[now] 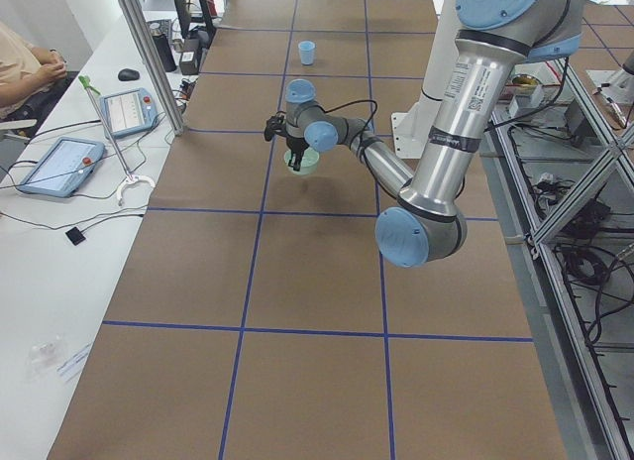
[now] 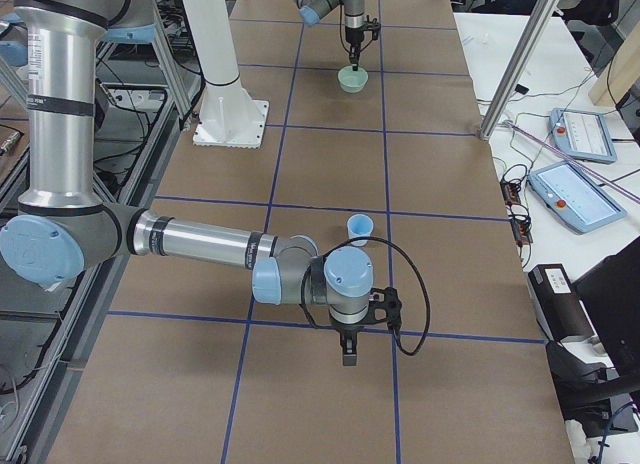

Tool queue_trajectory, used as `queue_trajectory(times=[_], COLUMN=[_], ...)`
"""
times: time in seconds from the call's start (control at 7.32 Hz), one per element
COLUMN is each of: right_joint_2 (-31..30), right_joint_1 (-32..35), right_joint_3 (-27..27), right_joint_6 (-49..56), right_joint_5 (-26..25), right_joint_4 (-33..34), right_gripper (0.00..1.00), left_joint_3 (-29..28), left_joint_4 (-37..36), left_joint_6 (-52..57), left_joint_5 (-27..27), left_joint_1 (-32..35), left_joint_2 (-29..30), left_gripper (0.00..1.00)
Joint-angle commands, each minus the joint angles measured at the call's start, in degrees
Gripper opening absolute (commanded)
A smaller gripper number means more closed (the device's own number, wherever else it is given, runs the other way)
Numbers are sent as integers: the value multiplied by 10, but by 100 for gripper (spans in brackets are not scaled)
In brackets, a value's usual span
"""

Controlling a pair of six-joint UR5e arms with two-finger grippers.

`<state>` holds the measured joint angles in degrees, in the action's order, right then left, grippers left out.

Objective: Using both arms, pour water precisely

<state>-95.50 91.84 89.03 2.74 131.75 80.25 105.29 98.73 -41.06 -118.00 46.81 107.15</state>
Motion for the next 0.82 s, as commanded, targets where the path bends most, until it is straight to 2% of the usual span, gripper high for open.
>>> queue_trajectory(times=[0.0, 0.27, 0.68], right_joint_2=[0, 0, 2], right_joint_1=[0, 0, 0], right_joint_3=[0, 1, 1], right_joint_6=[1, 1, 0], right_joint_5=[0, 0, 0], right_joint_4=[0, 0, 0], right_gripper=[100, 100, 100], left_joint_3=[-10, -35, -146], left_joint_4=[1, 13, 94], left_joint_6=[136, 233, 340], left_joint_5=[-45, -85, -127], left_joint_1=[74, 123, 188], left_joint_2=[-54, -89, -98], left_gripper=[0, 0, 0])
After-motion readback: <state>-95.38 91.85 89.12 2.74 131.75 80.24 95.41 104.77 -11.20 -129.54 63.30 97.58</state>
